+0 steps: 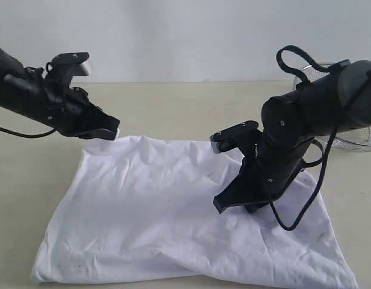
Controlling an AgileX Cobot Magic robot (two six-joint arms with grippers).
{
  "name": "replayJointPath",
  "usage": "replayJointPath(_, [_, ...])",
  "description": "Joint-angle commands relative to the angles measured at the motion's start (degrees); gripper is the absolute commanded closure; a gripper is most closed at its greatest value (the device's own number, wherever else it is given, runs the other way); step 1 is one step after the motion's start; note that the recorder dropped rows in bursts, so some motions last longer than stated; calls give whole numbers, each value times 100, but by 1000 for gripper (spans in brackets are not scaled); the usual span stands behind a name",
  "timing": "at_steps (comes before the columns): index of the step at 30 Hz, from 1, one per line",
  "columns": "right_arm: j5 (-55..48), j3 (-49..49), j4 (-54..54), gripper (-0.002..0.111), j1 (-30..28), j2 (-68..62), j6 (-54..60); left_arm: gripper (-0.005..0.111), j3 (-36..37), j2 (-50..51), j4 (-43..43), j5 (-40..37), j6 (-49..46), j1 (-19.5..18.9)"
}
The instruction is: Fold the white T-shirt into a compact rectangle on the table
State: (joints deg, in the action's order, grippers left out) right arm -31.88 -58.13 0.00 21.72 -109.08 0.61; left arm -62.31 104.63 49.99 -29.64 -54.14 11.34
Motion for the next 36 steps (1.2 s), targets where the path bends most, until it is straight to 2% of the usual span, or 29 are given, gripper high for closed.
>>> replayJointPath(1, [-34, 51, 0, 109, 8, -155, 37, 102, 68, 422, -17, -16, 59, 258])
replayJointPath(8, [-45, 51, 0, 109, 8, -155, 102, 102, -6, 979, 117, 1136, -5, 236])
replayJointPath(15, [-66, 51, 0, 109, 8, -155, 127, 102, -279, 1431, 94, 1823, -5, -72])
replayJointPath(18, [-66, 51, 0, 109, 8, -155, 138, 102, -389, 1443, 94, 2226, -5, -177])
replayJointPath(22, [-89, 51, 0, 109, 8, -155, 138, 102, -569, 1201, 94, 2335, -5, -473])
replayJointPath(25, [-98, 51, 0, 109, 8, -155, 138, 102, -569, 821, 94, 2149, -5, -715])
replayJointPath(27, [-100, 51, -56, 109, 8, -155, 138, 102, -582, 615, 94, 1533, -5, -779])
replayJointPath(28, [-77, 51, -91, 109, 8, -155, 138, 102, -582, 500, 94, 989, -53, -779])
replayJointPath(31, [-88, 51, -88, 109, -5, -155, 138, 102, -542, 440, 122, -23, -137, -563])
replayJointPath(36, [-245, 51, -154, 109, -5, -155, 139, 102, -105, 452, 138, -128, -137, -91])
